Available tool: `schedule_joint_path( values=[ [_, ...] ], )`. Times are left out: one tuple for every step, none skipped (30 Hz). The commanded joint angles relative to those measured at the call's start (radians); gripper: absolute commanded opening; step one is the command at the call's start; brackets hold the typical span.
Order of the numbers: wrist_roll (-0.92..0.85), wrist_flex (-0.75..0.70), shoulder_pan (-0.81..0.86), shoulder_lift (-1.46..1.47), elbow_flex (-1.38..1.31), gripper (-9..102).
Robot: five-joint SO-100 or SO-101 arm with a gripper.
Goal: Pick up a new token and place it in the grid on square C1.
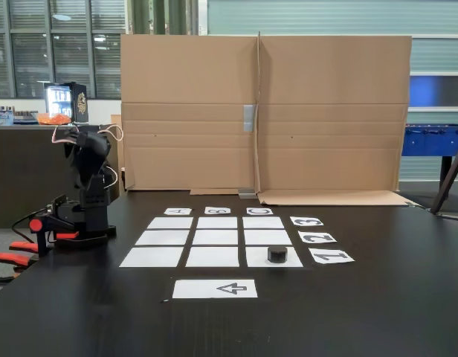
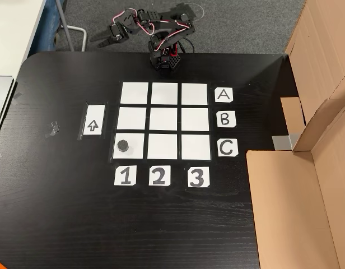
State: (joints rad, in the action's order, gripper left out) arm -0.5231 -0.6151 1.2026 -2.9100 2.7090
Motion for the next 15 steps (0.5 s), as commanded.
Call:
schedule_joint_path(
  values=[
    [0.008, -0.054, 0.015, -0.097, 0.052, 5],
    [0.009, -0.057, 0.02, -0.126, 0.078, 2],
    [0.009, -0.061, 0.025, -0.153, 0.1, 0],
    [0.006, -0.072, 0.026, -0.178, 0.12, 0],
    [0.006, -0.084, 0.031, -0.199, 0.138, 0],
    [0.006, -0.1, 0.034, -0.219, 0.155, 0],
    [0.005, -0.117, 0.037, -0.239, 0.17, 0],
    [0.005, -0.132, 0.041, -0.262, 0.187, 0],
    [0.005, -0.15, 0.048, -0.287, 0.206, 0],
    [0.005, -0.167, 0.051, -0.31, 0.224, 0],
    [0.005, -0.183, 0.057, -0.333, 0.244, 0],
    [0.005, -0.201, 0.061, -0.356, 0.262, 0],
    [0.005, -0.227, 0.066, -0.379, 0.281, 0],
    [0.005, -0.252, 0.072, -0.402, 0.296, 0],
    [0.005, -0.267, 0.078, -0.416, 0.313, 0]
  ],
)
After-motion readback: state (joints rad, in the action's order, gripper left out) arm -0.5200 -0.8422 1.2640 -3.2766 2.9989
